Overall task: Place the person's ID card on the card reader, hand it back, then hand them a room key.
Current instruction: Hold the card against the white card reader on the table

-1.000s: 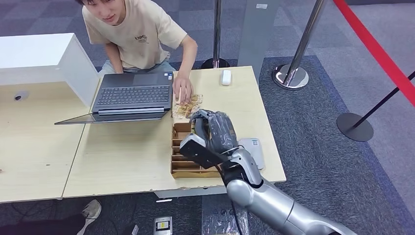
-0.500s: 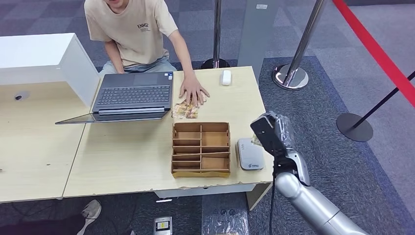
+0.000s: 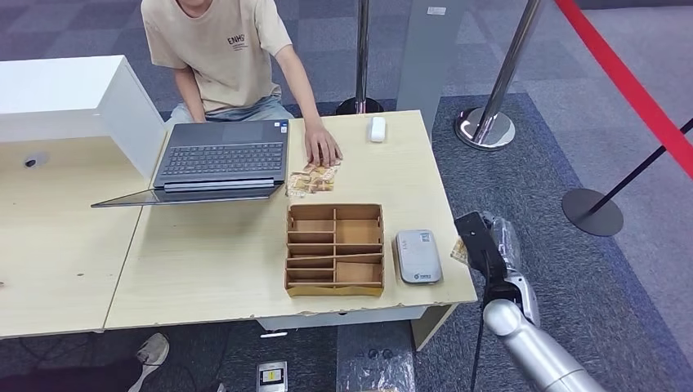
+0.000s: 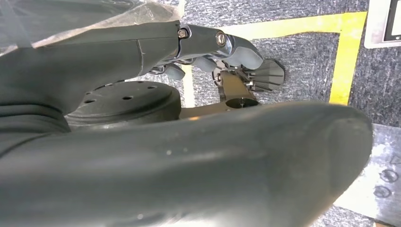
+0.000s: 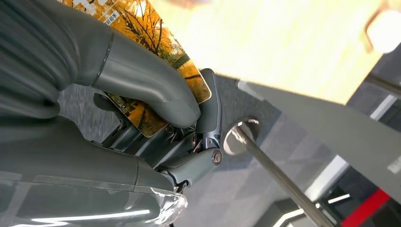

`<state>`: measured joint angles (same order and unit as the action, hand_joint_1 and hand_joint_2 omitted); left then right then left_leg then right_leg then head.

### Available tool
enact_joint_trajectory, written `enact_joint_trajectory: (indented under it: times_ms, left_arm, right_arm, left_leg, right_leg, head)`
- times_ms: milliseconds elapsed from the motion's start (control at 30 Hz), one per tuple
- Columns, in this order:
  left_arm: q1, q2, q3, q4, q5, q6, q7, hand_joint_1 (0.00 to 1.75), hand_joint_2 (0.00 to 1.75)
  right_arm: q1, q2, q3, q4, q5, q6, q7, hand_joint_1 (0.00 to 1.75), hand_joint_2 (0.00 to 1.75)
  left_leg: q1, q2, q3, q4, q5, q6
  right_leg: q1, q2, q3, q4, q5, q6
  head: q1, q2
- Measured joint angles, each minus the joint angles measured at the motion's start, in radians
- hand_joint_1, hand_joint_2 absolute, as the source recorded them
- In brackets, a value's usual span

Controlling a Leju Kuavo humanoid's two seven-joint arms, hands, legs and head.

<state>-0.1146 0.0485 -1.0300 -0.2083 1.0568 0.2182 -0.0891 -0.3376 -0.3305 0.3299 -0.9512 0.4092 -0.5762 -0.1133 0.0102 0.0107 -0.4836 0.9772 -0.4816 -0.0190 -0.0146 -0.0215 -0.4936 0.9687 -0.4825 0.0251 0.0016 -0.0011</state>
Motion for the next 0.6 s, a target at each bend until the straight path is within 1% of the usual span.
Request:
enact_joint_trajectory:
  times_ms: [167, 333, 500, 600]
  left_arm:
    - [-0.005, -0.005, 0.000, 0.000, -0.001, 0.003, 0.000, 0.00, 0.00]
    - [-0.012, -0.009, 0.000, 0.000, -0.005, 0.006, 0.003, 0.00, 0.00]
    - [-0.015, -0.014, 0.000, 0.000, -0.009, 0.007, 0.008, 0.00, 0.00]
    - [-0.017, -0.017, 0.000, 0.000, -0.010, 0.009, 0.011, 0.00, 0.00]
  right_arm:
    - [-0.004, 0.074, 0.007, 0.071, -0.041, -0.001, -0.051, 1.75, 1.75]
    - [-0.031, 0.146, 0.021, 0.126, -0.059, -0.003, -0.064, 1.75, 1.75]
    - [-0.065, 0.204, 0.037, 0.166, -0.102, 0.007, -0.082, 1.75, 1.75]
    - [-0.084, 0.227, 0.051, 0.184, -0.094, 0.003, -0.082, 1.75, 1.75]
  left_leg:
    - [0.000, 0.000, 0.000, 0.000, 0.000, 0.000]
    - [0.000, 0.000, 0.000, 0.000, 0.001, -0.001]
    - [0.000, 0.000, 0.000, 0.000, 0.001, -0.001]
    - [0.000, 0.000, 0.000, 0.000, 0.001, -0.001]
  right_leg:
    - [0.000, 0.000, 0.000, 0.001, 0.000, 0.000]
    - [0.000, 0.000, 0.000, 0.001, 0.000, 0.000]
    - [0.000, 0.000, 0.000, 0.001, 0.000, 0.000]
    - [0.000, 0.000, 0.000, 0.001, 0.000, 0.000]
  head:
    - [0.000, 0.000]
    - [0.000, 0.000]
    - [0.000, 0.000]
    - [0.000, 0.000]
